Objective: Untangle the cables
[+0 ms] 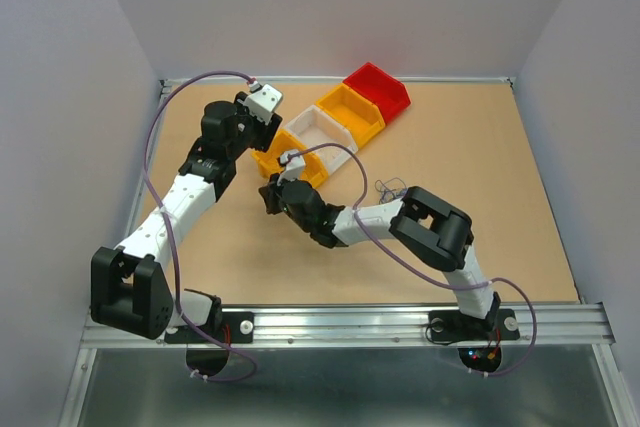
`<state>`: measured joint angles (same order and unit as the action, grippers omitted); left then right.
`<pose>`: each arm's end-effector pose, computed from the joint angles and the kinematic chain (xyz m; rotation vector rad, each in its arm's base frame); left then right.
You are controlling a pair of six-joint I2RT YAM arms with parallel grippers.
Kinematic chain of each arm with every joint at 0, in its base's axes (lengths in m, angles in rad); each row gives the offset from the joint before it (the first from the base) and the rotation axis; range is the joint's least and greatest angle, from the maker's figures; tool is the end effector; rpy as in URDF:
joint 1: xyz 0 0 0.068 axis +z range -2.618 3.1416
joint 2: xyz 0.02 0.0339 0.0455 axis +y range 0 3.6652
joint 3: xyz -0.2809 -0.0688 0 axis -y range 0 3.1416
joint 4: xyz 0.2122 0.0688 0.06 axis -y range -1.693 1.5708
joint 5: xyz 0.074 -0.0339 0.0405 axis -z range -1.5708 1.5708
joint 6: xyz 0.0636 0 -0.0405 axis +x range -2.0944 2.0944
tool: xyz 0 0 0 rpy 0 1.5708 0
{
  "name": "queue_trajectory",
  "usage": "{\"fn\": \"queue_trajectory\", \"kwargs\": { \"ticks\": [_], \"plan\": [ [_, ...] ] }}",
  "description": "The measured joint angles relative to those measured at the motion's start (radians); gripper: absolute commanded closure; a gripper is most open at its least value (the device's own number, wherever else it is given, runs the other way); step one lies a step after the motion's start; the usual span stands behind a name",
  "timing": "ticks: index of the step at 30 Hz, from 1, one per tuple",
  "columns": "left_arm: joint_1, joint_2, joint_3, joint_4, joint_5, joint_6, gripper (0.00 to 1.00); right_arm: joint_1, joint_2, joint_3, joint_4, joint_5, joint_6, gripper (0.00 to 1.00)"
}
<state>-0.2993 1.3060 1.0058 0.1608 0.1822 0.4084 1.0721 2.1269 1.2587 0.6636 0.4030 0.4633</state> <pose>0.2853 -0.1001 0.3602 0.7170 1.5507 -0.0746 0.2519 0.4104 0.2020 -0.2536 1.8036 0.7514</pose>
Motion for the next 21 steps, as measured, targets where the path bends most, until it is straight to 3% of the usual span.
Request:
{"fn": "queue_trajectory", "kwargs": {
  "ticks": [8, 21],
  "plan": [
    [0.0, 0.0, 0.0, 0.0, 0.001, 0.001, 0.35, -0.068, -0.094, -0.058, 0.031, -0.141, 0.051, 1.0],
    [0.0, 0.001, 0.0, 0.0, 0.006, 0.013, 0.35, -0.241, -0.105, -0.097, 0.132, -0.409, 0.175, 0.99]
  ]
}}
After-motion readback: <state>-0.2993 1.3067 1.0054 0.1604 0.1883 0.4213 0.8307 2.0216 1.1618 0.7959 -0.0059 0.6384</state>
